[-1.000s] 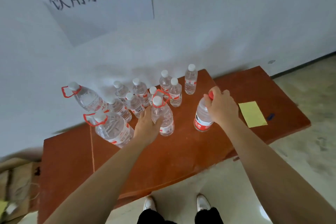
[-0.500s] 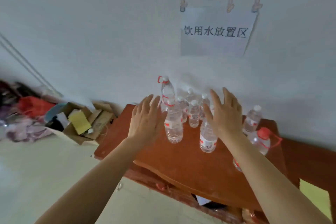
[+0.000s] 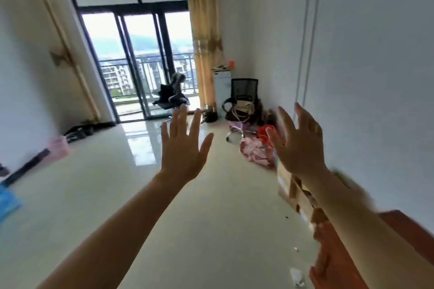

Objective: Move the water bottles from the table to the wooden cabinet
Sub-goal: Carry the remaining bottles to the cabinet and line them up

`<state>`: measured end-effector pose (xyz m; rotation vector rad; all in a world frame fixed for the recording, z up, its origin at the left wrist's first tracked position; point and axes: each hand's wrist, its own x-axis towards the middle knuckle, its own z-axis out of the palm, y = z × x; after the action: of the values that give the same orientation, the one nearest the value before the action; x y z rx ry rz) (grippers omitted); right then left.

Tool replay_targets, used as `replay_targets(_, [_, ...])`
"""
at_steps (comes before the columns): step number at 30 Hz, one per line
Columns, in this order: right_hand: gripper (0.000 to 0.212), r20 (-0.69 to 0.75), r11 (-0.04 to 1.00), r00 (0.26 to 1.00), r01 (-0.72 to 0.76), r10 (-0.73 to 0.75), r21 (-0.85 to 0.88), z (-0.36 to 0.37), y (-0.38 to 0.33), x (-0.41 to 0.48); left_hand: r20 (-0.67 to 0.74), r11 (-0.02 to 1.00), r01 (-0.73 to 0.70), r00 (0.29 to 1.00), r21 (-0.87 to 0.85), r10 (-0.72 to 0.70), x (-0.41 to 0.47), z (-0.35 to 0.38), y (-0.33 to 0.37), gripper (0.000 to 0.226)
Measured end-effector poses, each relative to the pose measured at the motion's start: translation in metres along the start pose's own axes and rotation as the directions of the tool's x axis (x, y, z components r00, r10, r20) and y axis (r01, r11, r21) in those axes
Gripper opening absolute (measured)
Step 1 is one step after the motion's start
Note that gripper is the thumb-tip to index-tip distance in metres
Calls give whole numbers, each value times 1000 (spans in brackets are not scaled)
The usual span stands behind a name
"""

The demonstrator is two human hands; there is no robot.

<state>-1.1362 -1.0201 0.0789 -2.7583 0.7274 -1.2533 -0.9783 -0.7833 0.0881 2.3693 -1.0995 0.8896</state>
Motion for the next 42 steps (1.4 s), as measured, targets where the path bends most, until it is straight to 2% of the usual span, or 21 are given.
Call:
replay_targets(3, [69,44,977,991,116,-126,178,67,-167,25,-61,972,152,988,178,-143,-50,-64,-159,67])
replay_targets(6, [73,65,934,962,241,-267,264,114,-298,31,-97,894,337,942,297,-323,-97,-124,-273,69])
replay_targets(9, [74,64,870,913,360,-403,335,152,-407,27,-149,809,469,883,354,-446,-141,-176,-353,73])
replay_targets(13, [76,81,725,792,507,-605,467,206,-572,8,-193,667,588,798,458,-571,-216,-226,-466,71])
replay_targets(16, [77,23,647,735,580,-677,495,238,-642,-8,-185,593,639,741,490,-645,-256,-239,-516,68])
replay_targets(20, [79,-21,542,657,639,-754,546,307,-771,-20,-252,482,668,698,568,-670,-293,-254,-623,69])
replay_targets(27, [81,-57,449,623,622,-780,641,424,-987,25,-324,331,729,599,600,-732,-259,-279,-835,69])
replay_targets(32, [83,-106,341,566,624,-818,703,456,-1132,52,-361,303,734,595,608,-718,-255,-314,-941,73])
replay_targets(36, [86,-110,253,485,621,-868,742,485,-1257,39,-396,232,792,507,564,-766,-294,-336,-1032,74])
replay_targets(42, [93,-148,183,408,668,-901,722,541,-1425,13,-387,178,805,450,566,-805,-351,-366,-1183,79])
